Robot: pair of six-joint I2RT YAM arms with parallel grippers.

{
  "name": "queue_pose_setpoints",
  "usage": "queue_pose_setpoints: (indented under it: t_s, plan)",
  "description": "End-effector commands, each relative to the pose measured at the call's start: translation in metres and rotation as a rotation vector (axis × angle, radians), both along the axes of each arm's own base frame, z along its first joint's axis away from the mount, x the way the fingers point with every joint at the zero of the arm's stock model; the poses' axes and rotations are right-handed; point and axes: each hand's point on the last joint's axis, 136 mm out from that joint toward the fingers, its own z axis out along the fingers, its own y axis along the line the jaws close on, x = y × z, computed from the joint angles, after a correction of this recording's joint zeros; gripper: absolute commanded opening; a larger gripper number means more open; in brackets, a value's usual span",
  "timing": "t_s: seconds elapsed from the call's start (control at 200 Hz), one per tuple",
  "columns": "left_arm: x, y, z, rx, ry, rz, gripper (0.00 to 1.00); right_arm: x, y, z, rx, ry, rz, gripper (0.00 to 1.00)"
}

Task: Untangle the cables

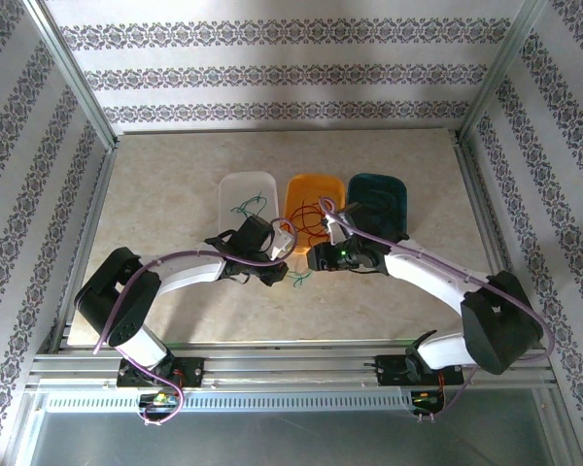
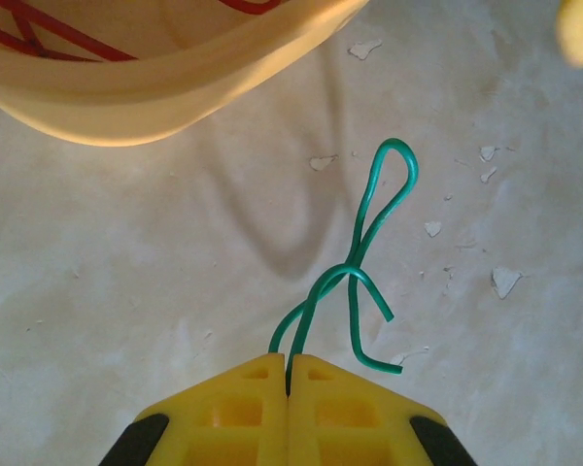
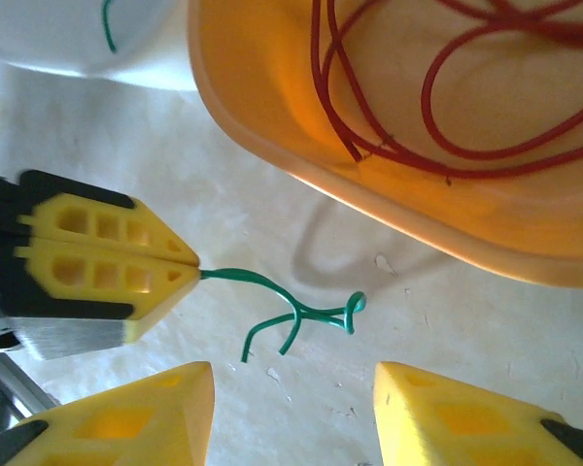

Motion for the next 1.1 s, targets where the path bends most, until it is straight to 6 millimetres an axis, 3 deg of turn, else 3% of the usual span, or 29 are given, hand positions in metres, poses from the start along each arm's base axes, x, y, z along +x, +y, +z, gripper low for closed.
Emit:
queue_pose_setpoints:
  t_s: [0.0,0.3,0.465,0.55,0.69,0.899,1.094]
  plan:
    - [-0.004,-0.009,0.024,-0.06,-0.026,-0.019,0.0,0.002,0.005,-0.002,-0.014,0.005,0.031,0.47]
    - [-0.009,-0.01,0.056,-0.139,-0.087,-0.032,0.0,0.01,0.013,-0.02,-0.054,0.037,0.06,0.41]
    - [-0.013,-0.012,0.065,-0.169,-0.088,-0.046,0.0,0.024,0.007,-0.01,-0.071,-0.031,0.022,0.08]
    - [-0.014,-0.013,0.07,-0.186,-0.092,-0.047,0.0,0.027,0.001,-0.004,-0.06,-0.058,-0.008,0.01]
    - [-0.012,-0.014,0.087,-0.243,-0.136,-0.037,0.0,0.024,-0.012,-0.006,-0.058,-0.043,-0.056,0.0]
    - [-0.012,-0.013,0.149,-0.522,-0.2,-0.044,0.0,0.012,-0.034,-0.013,0.001,0.016,-0.122,0.0]
    - [-0.003,-0.008,0.186,-0.673,-0.206,-0.031,0.0,0.0,-0.029,0.0,0.108,0.017,-0.083,0.0]
